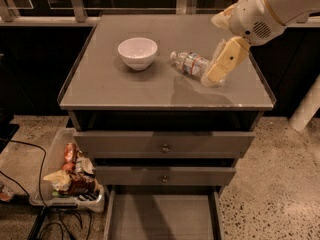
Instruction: Place water bottle into bottom drawer
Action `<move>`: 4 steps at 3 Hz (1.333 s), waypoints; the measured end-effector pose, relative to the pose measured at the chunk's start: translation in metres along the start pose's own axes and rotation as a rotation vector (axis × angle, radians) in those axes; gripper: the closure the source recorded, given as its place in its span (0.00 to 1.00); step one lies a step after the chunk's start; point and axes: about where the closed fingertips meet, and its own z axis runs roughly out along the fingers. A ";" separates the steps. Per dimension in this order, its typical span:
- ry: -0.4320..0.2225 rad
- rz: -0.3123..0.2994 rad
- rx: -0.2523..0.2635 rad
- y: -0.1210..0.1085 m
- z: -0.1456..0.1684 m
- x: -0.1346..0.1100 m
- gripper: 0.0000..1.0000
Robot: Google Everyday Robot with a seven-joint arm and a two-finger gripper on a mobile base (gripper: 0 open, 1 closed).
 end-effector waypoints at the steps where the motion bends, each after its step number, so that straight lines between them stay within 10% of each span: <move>1: -0.003 0.001 0.003 -0.001 0.001 -0.001 0.00; 4: 0.066 0.151 0.058 -0.039 0.082 0.037 0.00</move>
Offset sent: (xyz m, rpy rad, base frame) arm 0.0206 0.0054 -0.0260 -0.0412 0.0213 -0.0545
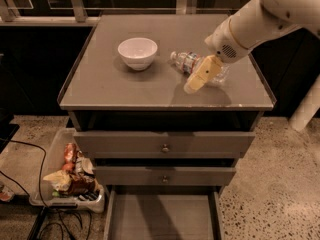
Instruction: Place water bottle into bottom drawer
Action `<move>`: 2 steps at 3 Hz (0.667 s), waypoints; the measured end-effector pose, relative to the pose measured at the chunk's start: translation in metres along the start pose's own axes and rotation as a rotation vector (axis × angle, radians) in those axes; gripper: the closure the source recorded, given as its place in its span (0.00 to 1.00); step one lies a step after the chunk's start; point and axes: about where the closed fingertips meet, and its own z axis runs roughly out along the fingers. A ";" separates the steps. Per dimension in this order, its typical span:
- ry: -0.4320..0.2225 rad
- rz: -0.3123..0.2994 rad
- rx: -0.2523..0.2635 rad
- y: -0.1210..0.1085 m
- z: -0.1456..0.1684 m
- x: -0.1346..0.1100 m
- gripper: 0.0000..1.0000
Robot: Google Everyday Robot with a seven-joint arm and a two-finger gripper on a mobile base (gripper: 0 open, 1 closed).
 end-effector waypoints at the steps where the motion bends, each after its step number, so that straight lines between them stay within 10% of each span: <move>1: 0.003 0.042 0.026 -0.017 0.025 0.003 0.00; 2: 0.009 0.061 0.057 -0.036 0.041 0.003 0.00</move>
Offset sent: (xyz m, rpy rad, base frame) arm 0.0765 -0.0042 -0.0327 -0.0011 -0.0322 -0.1316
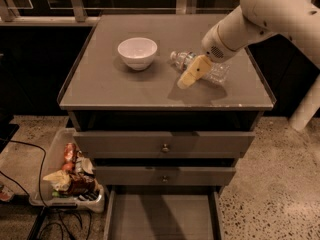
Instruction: Place water bottle into bottom drawer
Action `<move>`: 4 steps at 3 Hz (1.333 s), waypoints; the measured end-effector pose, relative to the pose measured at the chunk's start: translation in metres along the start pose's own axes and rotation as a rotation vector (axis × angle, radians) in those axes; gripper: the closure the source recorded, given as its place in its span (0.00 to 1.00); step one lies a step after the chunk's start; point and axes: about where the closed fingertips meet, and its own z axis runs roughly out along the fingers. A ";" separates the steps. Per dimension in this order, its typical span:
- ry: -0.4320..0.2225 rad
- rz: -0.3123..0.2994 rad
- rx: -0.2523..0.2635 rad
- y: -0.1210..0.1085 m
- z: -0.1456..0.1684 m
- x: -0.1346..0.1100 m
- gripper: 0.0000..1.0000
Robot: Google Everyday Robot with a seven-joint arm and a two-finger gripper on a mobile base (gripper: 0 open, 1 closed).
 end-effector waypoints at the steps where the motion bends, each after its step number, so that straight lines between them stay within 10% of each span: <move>1: 0.009 0.003 0.027 -0.016 0.008 0.001 0.00; 4: 0.051 0.013 0.025 -0.028 0.031 0.024 0.00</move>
Offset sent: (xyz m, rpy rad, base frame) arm 0.0291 -0.0210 -0.0223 -0.0348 -0.0049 -0.0543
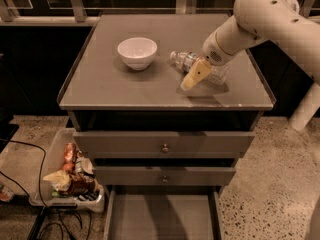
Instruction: Place water bottle into bottom drawer
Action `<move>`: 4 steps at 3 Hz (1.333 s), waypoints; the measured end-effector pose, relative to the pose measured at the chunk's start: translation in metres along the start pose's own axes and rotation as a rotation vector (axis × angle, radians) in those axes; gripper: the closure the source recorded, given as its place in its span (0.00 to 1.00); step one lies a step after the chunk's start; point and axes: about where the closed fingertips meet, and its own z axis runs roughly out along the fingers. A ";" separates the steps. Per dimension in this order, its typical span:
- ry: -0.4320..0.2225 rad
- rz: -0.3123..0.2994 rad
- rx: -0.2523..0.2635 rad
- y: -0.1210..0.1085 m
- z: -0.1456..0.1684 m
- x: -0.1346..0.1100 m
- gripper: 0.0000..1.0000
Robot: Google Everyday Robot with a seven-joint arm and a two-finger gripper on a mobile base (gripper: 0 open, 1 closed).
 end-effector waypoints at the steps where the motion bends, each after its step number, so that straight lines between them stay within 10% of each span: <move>1: 0.000 0.000 0.000 0.000 0.000 0.000 0.19; 4: 0.000 0.000 -0.001 0.000 0.000 0.000 0.87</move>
Offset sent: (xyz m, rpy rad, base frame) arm 0.0001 -0.0001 -0.0003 -0.0002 0.0005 0.0000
